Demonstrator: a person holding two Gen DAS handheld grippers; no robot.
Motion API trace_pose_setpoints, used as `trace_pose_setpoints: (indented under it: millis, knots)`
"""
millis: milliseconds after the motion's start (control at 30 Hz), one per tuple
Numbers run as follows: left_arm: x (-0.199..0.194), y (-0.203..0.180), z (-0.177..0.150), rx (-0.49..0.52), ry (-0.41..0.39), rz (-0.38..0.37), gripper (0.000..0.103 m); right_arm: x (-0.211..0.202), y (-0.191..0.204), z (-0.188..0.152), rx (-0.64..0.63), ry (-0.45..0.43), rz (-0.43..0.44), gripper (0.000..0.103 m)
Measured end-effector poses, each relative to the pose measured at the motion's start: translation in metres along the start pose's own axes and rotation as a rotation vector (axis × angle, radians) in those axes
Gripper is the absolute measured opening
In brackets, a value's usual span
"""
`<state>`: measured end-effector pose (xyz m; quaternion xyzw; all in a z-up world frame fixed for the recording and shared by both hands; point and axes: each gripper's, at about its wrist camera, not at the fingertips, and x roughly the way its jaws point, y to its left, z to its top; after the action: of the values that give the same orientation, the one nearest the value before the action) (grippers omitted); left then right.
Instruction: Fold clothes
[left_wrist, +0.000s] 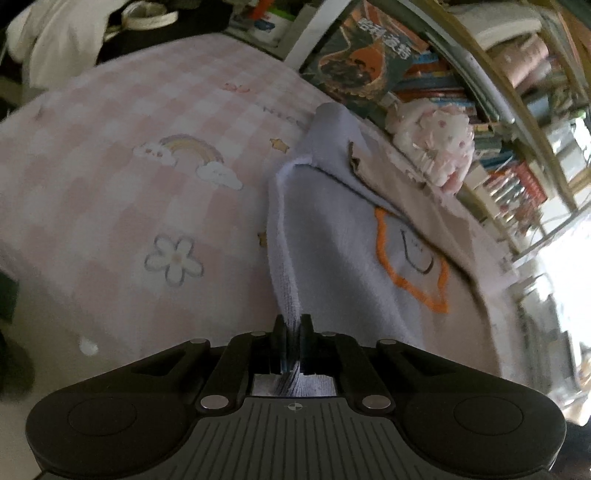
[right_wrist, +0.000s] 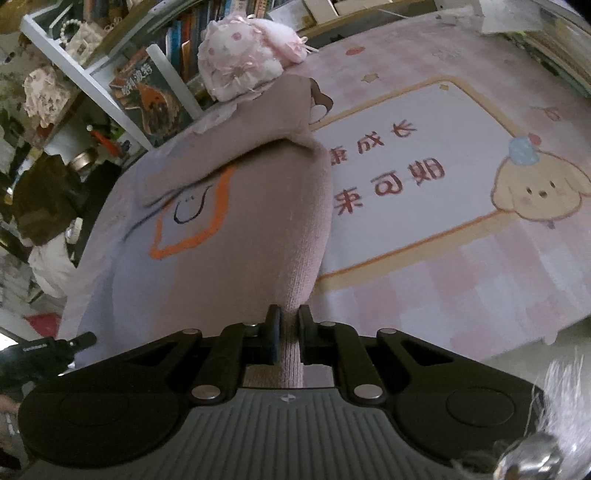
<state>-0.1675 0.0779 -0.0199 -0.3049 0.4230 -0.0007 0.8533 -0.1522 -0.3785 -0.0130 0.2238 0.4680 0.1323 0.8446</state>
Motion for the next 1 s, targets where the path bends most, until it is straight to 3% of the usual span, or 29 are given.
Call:
trace_pose_setpoints:
  millis: [333,500,600,800,900,1000]
  knots:
    - [-0.015,0.008,-0.027,-0.112,0.051,-0.032,0.004,-0.024,-0.025,-0.026,0.101,0.086,0.076,0.009]
    - [-0.022,0.011,-0.021,-0.184,0.021,-0.127,0.004,-0.029,-0.031,-0.023,0.157,0.094,0.128,0.009]
    - [-0.029,0.007,-0.004,-0.231,-0.036,-0.223,0.004,-0.039,-0.03,-0.009,0.219,0.036,0.231,0.009]
    - [-0.029,-0.014,0.05,-0.296,-0.182,-0.377,0.004,-0.059,-0.02,0.043,0.325,-0.181,0.435,0.008]
    - [-0.017,-0.023,0.077,-0.305,-0.219,-0.423,0.004,-0.055,-0.016,0.072,0.348,-0.263,0.476,0.008]
    - [0.001,-0.034,0.104,-0.286,-0.23,-0.427,0.004,-0.044,-0.011,0.099,0.361,-0.318,0.459,0.008]
